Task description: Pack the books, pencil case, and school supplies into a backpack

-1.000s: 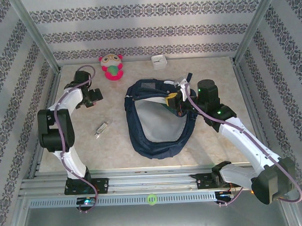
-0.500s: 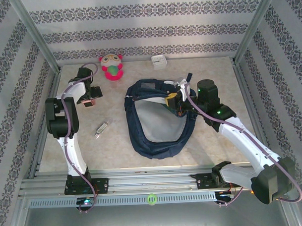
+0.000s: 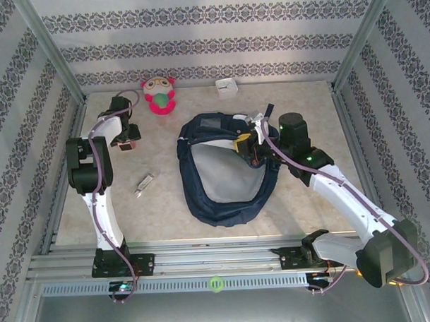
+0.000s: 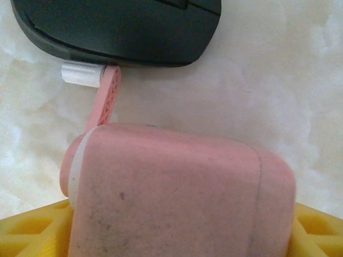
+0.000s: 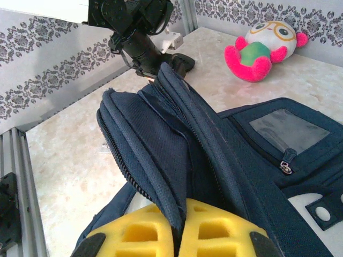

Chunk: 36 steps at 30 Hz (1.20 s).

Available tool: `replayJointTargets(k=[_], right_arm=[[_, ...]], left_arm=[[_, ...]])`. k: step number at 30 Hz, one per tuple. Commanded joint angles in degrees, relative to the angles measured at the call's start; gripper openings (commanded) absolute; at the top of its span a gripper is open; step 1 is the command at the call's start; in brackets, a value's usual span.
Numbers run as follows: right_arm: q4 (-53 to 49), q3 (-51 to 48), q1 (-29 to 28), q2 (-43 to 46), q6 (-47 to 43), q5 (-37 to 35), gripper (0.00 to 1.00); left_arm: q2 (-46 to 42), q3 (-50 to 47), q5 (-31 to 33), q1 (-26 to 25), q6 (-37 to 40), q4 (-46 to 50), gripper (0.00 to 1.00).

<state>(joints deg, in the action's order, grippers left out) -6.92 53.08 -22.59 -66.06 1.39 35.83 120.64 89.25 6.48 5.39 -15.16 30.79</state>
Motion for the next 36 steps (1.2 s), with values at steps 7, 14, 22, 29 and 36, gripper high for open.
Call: replayJointTargets(k=[7, 14, 22, 29, 36], right_arm=[[4.89, 4.10, 0.79, -1.12, -0.15, 1.96, 0.00], [5.70, 6.57, 2.00, -2.30, -0.38, 1.72, 0.00], [6.92, 8.69, 2.80, -3.70, 1.86, 0.19, 0.00], [9.46, 8.51, 2.79, -4.49, 4.13, 1.07, 0.00], [9.99, 8.36, 2.67, -4.25, 4.72, 1.80, 0.00]], left_arm=[[-22.59, -11.92, -6.34, 0.08, -0.60, 2.09, 0.52], [-45.13, -20.13, -16.51, -4.35, -5.63, 6.67, 0.50], [-59.65, -26.28, -19.98, -19.32, -14.35, 11.76, 0.49], [-58.42, -32.83, -14.23, -39.58, -21.92, 4.26, 0.50], [-44.04, -25.46, -11.87, -51.75, -19.80, -2.33, 0.52]])
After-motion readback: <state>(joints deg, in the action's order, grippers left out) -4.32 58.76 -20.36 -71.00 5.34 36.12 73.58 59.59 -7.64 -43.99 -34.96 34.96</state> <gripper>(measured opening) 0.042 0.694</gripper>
